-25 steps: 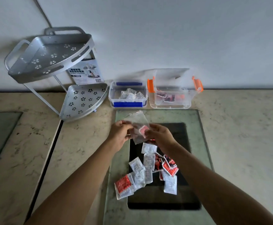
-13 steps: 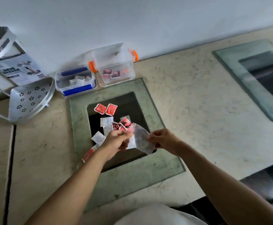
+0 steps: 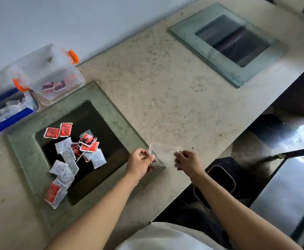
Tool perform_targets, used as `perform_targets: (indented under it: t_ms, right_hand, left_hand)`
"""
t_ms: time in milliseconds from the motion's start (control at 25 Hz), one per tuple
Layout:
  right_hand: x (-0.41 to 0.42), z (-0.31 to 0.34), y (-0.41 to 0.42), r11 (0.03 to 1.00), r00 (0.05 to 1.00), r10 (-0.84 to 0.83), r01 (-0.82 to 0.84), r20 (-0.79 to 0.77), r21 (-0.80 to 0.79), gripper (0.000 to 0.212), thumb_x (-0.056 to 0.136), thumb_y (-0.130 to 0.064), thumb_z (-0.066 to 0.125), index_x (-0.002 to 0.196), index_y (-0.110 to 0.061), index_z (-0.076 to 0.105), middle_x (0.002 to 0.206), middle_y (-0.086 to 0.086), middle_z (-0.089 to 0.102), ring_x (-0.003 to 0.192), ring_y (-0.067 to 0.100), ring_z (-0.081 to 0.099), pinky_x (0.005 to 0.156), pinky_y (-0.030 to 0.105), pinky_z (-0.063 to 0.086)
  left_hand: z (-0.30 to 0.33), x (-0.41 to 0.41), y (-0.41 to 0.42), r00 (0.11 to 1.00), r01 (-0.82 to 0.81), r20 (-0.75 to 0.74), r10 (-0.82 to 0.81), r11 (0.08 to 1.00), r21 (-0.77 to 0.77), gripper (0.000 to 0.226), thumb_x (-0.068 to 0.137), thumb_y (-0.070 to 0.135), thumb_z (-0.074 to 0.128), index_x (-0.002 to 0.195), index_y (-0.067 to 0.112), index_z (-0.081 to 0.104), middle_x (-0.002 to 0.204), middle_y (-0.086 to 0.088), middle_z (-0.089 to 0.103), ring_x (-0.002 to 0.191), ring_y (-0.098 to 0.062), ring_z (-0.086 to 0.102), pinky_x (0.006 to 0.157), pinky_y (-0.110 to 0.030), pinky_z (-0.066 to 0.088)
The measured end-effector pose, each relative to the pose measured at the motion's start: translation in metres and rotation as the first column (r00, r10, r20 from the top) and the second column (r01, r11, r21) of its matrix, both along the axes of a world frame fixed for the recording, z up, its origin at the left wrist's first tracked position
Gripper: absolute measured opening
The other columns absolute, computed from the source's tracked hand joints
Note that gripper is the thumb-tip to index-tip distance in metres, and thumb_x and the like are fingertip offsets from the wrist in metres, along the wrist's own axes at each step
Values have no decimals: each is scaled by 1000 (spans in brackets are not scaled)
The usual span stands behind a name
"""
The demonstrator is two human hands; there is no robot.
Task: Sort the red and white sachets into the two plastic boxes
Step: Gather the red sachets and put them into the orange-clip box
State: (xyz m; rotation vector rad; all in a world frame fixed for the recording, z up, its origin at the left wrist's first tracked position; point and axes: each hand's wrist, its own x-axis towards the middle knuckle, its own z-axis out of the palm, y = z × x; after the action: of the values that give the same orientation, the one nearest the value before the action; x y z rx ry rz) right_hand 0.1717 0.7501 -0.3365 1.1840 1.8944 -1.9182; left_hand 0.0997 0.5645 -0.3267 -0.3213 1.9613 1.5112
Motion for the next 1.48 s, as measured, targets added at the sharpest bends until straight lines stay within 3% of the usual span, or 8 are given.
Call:
perform_targets:
  t_ms: [120, 280, 360, 480, 600, 920, 1160, 1480]
  right_hand:
    - [14, -2, 16, 991, 999, -34, 34, -3, 133, 21, 97, -16, 59, 81, -3, 63, 63, 7, 64, 47, 15, 58, 47, 28, 46]
    - [28, -4, 26, 955, 994, 26, -57, 110, 290, 13, 93, -27, 66, 92, -14, 67, 69, 1, 72, 56, 11, 66, 53, 23, 47]
    - [32, -5, 29, 934, 992, 30, -73, 126, 349, 21, 90, -29, 69, 106, -20, 61, 76, -4, 69, 64, 11, 65, 57, 23, 48]
    - [36, -5, 33, 824, 988, 123, -153, 91, 546, 49, 88, -27, 71, 130, -25, 47, 108, -6, 57, 84, 12, 60, 72, 31, 53]
    - [38, -13, 33, 706, 935, 323, -339, 143, 622, 45, 91, -32, 65, 133, -26, 50, 122, -2, 47, 97, 22, 64, 76, 40, 57]
    - [40, -17, 33, 680, 884, 406, -462, 232, 570, 66, 84, -39, 71, 142, -22, 44, 130, 2, 42, 105, 28, 62, 83, 42, 57]
    - [12, 3, 5, 655, 894, 440, -387, 88, 649, 49, 90, -32, 68, 133, -15, 54, 128, 4, 43, 96, 23, 61, 80, 31, 52]
    - [-64, 32, -95, 367, 597, 799, -588, 80, 721, 55, 92, -46, 59, 140, -21, 49, 134, 6, 47, 117, 27, 56, 99, 44, 50]
  left_hand:
    - [-11, -5, 32, 983, 74, -157, -97, 986, -152, 17, 85, 17, 72, 84, 17, 55, 75, -5, 75, 51, -19, 64, 55, -31, 51]
    - [-15, -18, 60, 873, 197, -339, -351, 889, -414, 29, 83, 20, 74, 105, 15, 56, 85, 1, 64, 75, -15, 59, 69, -28, 43]
    - [-21, -19, 65, 683, 232, -472, -558, 778, -584, 37, 78, 13, 75, 111, 11, 59, 98, -10, 61, 90, -28, 57, 80, -38, 48]
    - [-31, -14, 62, 237, 276, -473, -849, 526, -805, 38, 73, 5, 73, 110, 13, 68, 103, -12, 60, 93, -33, 55, 77, -44, 52]
    - [-34, -8, 64, 67, 400, -375, -925, 369, -839, 39, 77, 9, 71, 115, 15, 67, 112, -8, 61, 100, -29, 56, 82, -41, 53]
    - [-35, -11, 64, 28, 427, -184, -983, 178, -886, 52, 87, 26, 55, 136, 11, 51, 142, -11, 50, 125, -31, 49, 114, -47, 32]
    - [-13, -13, 40, 123, 413, -288, -950, 313, -855, 57, 89, 32, 63, 140, 8, 50, 146, -19, 47, 132, -36, 45, 115, -48, 32]
    - [32, -18, -90, 563, 160, -342, -753, 505, -848, 59, 82, 35, 65, 132, 6, 55, 133, -19, 53, 121, -39, 51, 103, -47, 43]
